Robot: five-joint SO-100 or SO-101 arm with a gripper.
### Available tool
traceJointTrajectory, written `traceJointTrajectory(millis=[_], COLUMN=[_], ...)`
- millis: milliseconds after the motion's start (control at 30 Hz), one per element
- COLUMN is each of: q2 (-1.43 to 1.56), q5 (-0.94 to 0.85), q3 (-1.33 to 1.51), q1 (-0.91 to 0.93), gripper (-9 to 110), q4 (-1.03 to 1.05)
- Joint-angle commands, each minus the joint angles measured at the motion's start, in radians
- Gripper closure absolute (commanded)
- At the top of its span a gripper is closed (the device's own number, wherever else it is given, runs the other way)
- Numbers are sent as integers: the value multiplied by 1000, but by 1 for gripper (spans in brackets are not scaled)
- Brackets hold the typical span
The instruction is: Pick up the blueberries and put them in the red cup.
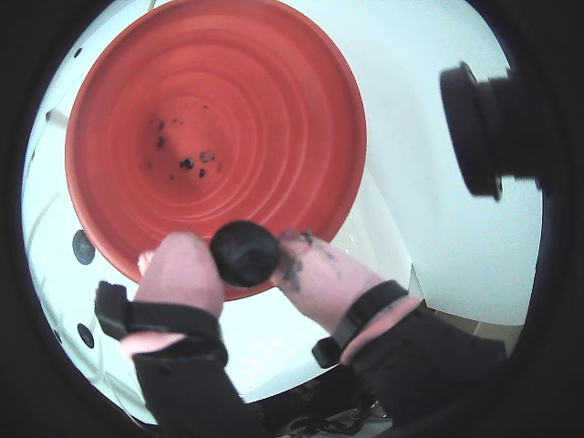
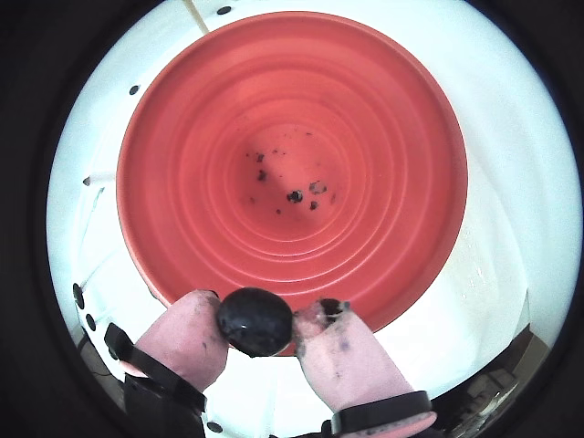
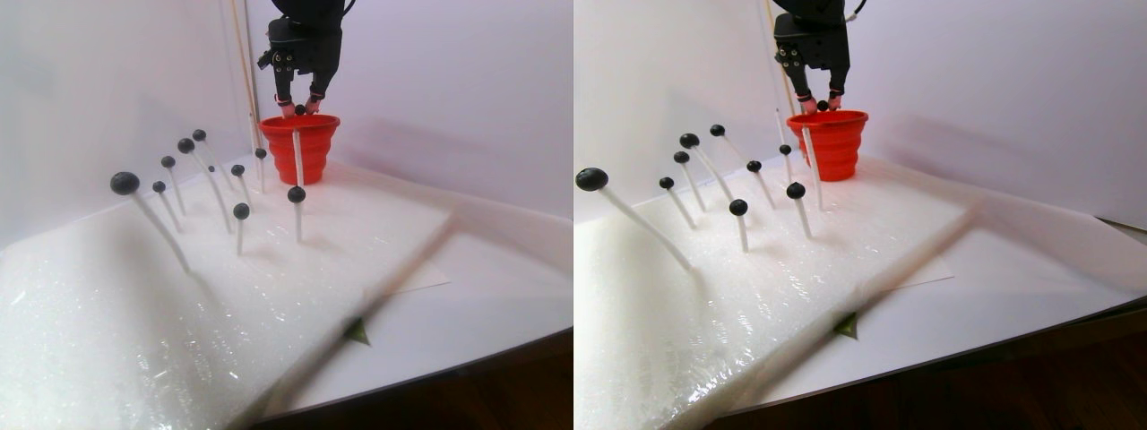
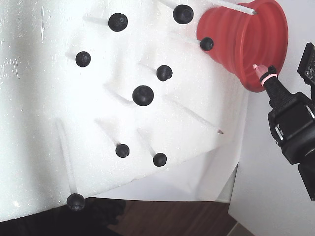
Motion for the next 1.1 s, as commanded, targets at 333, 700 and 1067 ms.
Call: traceJointTrajectory(millis=[333,700,1067], q2=[78,140,239], q5=[-5,-15,2], q3=[-61,-32,46], q1=[11,0,-28], gripper=[85,85,85], q4=[-11,31,66])
